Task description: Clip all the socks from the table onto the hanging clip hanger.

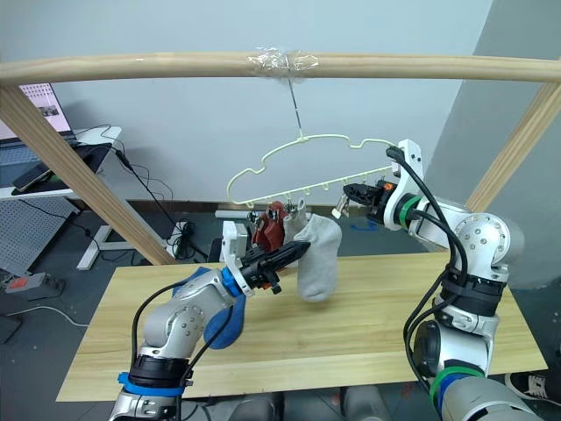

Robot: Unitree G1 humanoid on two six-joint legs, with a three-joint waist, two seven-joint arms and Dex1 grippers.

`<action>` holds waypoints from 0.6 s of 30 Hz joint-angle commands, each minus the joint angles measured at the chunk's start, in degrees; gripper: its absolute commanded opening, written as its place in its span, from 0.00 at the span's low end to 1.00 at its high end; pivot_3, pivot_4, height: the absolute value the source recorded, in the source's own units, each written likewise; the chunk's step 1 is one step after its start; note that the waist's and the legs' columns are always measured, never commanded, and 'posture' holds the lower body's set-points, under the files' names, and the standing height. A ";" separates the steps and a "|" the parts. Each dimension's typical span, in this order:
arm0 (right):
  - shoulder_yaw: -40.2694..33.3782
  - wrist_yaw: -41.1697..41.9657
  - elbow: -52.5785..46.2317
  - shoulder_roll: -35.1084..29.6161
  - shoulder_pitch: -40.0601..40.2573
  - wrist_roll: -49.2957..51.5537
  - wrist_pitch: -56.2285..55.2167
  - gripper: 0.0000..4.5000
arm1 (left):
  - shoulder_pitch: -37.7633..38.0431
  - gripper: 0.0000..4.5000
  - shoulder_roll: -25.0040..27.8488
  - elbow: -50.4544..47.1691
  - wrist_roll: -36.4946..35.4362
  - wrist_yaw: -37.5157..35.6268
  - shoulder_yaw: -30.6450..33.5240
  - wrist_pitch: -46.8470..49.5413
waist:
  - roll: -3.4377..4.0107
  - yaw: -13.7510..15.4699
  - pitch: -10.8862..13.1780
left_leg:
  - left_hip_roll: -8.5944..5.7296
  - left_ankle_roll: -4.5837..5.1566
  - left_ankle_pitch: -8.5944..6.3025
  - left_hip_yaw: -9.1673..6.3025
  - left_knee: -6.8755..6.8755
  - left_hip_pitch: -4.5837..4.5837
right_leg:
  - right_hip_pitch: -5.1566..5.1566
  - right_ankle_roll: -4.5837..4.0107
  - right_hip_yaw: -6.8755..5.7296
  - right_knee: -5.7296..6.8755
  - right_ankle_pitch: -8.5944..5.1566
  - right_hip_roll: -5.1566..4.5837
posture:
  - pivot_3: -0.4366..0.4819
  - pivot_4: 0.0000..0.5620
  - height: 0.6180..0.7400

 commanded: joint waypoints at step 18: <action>-11.08 -2.48 1.94 3.72 -3.56 8.71 8.40 0.00 | -3.21 0.01 -0.29 -3.61 -19.77 4.25 7.08 17.02 | 0.08 -0.45 0.08 | 0.00 0.00 0.00 0.02 0.00 -0.01 | -0.02 0.00 0.01 -0.01 0.00 0.01 | 0.41 0.24 1.00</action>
